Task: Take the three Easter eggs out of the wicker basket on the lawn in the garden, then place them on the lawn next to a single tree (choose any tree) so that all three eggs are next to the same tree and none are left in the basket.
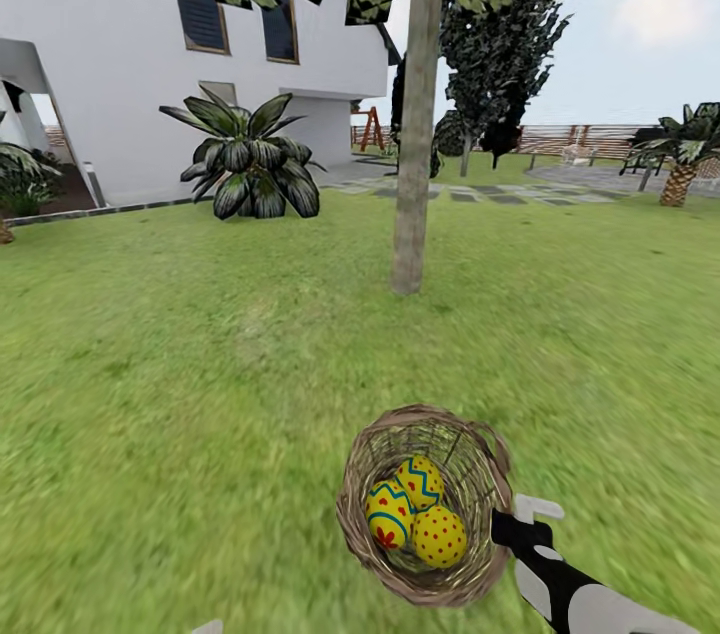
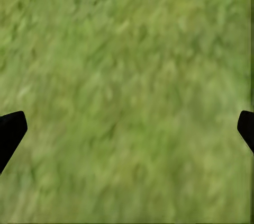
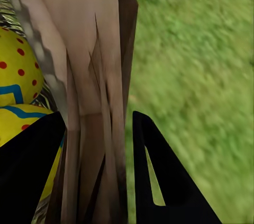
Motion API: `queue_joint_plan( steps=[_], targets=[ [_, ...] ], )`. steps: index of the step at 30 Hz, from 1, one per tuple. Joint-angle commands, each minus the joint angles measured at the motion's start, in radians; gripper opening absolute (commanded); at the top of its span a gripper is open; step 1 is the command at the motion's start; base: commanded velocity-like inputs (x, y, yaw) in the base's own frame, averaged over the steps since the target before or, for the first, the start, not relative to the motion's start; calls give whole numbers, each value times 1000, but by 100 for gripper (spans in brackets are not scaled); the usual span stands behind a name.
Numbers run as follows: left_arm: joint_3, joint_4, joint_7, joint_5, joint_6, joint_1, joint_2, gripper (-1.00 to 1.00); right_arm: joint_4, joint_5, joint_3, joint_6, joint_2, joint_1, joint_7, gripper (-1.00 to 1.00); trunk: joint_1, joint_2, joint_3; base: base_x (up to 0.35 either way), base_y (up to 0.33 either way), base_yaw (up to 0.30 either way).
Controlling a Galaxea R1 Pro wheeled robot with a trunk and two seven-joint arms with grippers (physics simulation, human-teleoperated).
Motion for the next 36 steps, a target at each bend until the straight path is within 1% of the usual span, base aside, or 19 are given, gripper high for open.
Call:
queue_joint_plan(
  steps=[1, 11, 21, 36],
  targets=[
    [-7, 0, 5, 8, -4, -1, 0, 100, 0, -4, -13, -5, 0, -1, 3, -100, 1, 0, -1, 334, 0, 1],
    [-7, 0, 5, 8, -4, -1, 0, 100, 0, -4, -13, -5, 0, -1, 3, -100, 1, 0, 0, 334, 0, -58],
    [-7, 0, 5, 8, -4, -1, 0, 100, 5, -4, -13, -6, 0, -1, 3, -100, 1, 0, 4, 334, 0, -109],
    [-7, 0, 5, 8, -4, -1, 0, 100, 5, -2, -13, -6, 0, -1, 3, -100, 1, 0, 4, 334, 0, -4]
  ],
)
